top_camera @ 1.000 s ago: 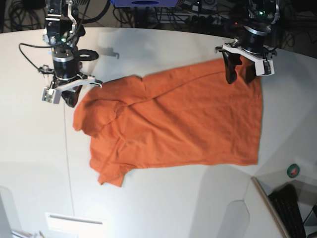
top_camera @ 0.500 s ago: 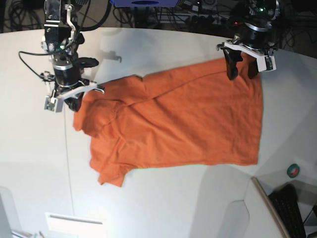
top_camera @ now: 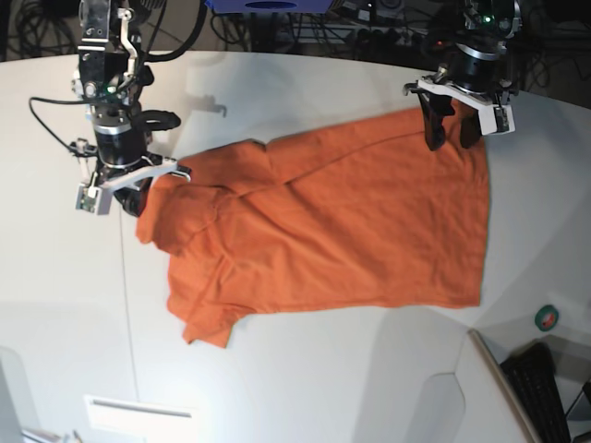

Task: Layout the t-shirt on the table in an organized manner, then fold the t-shirt properly
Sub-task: 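Lower the right gripper onto the shirt edge beside the sleeve, then grasp the shirt edge with the right gripper and hold it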

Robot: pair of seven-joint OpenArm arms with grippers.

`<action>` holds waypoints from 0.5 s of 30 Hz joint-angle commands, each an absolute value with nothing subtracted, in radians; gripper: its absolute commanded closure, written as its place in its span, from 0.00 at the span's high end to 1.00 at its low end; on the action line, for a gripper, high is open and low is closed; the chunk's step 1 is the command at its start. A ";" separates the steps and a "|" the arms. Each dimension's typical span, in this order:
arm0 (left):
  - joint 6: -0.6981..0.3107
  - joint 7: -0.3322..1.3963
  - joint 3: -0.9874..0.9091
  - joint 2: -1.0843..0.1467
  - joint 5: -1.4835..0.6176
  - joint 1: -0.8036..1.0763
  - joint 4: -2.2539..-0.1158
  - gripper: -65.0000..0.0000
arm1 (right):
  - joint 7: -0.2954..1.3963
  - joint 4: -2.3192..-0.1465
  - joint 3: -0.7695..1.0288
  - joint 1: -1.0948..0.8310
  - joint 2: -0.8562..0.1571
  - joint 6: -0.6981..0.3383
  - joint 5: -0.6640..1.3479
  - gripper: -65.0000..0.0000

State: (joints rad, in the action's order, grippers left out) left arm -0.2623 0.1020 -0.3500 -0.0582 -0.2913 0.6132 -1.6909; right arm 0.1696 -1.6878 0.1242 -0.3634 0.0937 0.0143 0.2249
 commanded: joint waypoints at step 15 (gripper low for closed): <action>-0.263 0.079 -0.363 -0.059 -0.300 0.611 -1.690 0.00 | -0.015 -1.550 -0.058 -0.280 -0.027 0.010 0.222 0.00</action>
